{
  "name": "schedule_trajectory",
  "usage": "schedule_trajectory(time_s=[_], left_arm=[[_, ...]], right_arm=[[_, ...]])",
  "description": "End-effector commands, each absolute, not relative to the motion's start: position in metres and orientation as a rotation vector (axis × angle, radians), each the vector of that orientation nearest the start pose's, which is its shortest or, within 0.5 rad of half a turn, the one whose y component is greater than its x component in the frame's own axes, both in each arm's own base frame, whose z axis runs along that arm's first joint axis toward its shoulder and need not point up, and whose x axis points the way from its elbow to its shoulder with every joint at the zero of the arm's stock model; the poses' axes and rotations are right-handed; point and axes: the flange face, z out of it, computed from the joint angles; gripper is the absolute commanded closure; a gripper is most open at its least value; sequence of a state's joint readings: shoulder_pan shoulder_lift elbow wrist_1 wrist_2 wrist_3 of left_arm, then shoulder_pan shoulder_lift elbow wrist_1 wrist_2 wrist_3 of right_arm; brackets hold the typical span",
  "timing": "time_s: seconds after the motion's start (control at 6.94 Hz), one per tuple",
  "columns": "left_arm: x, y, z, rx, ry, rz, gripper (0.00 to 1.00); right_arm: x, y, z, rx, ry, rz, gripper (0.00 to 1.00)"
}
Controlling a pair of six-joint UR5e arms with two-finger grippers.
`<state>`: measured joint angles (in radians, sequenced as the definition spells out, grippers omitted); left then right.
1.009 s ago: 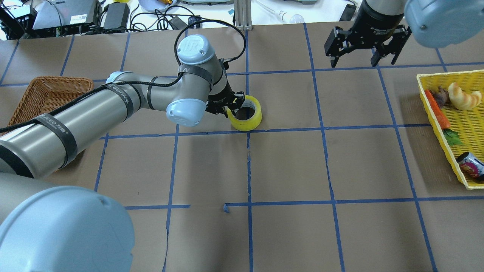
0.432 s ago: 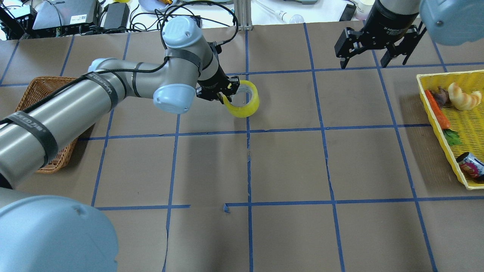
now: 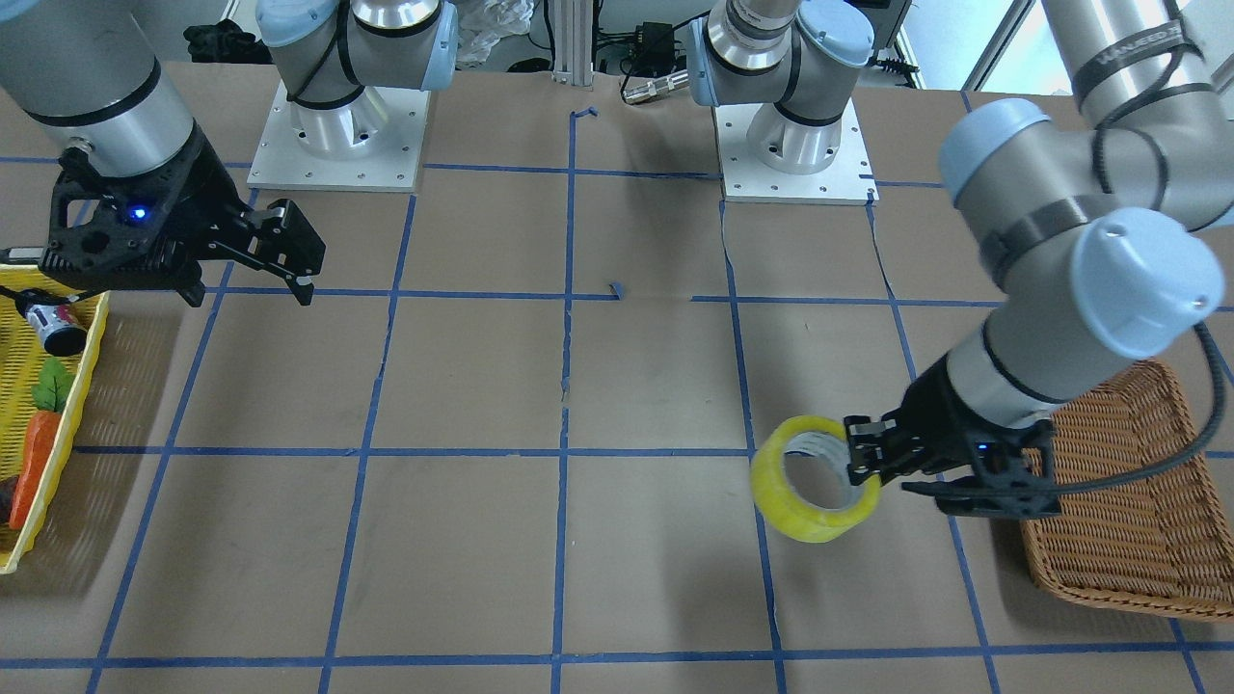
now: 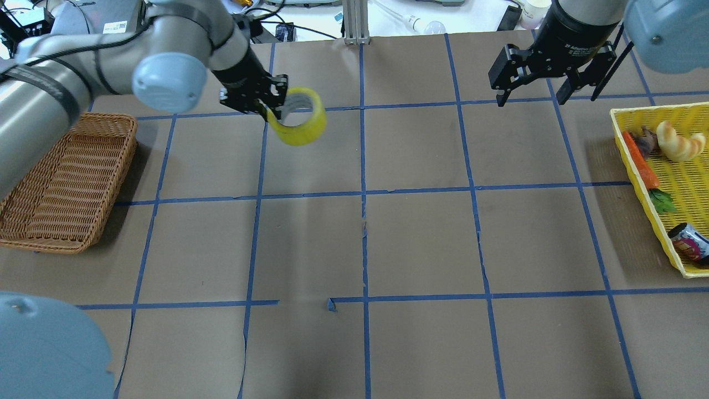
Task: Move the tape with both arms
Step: 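Carry the tape roll with the left gripper over the wicker basket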
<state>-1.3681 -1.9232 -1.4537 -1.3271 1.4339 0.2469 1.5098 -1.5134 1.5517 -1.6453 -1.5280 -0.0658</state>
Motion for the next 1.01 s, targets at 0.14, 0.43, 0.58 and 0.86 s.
schedule_trajectory(time_s=[0.14,0.43,0.58,0.86], left_arm=[[0.183,-0.621,0.355,0.360,3.172,0.000,1.00],[0.246,-0.619,0.308,0.473,3.110,0.033,1.00],[0.281,-0.613,0.302,0.466,3.092,-0.007,1.00],[0.293,-0.616,0.275,0.528,3.083,0.002,1.00]], right_arm=[[0.106,-0.525,0.473,0.008,3.099,-0.068,0.00],[0.106,-0.529,0.469,0.001,3.096,-0.068,0.00],[0.105,-0.527,0.469,0.006,3.102,-0.075,0.00],[0.106,-0.529,0.466,0.008,3.097,-0.068,0.00]])
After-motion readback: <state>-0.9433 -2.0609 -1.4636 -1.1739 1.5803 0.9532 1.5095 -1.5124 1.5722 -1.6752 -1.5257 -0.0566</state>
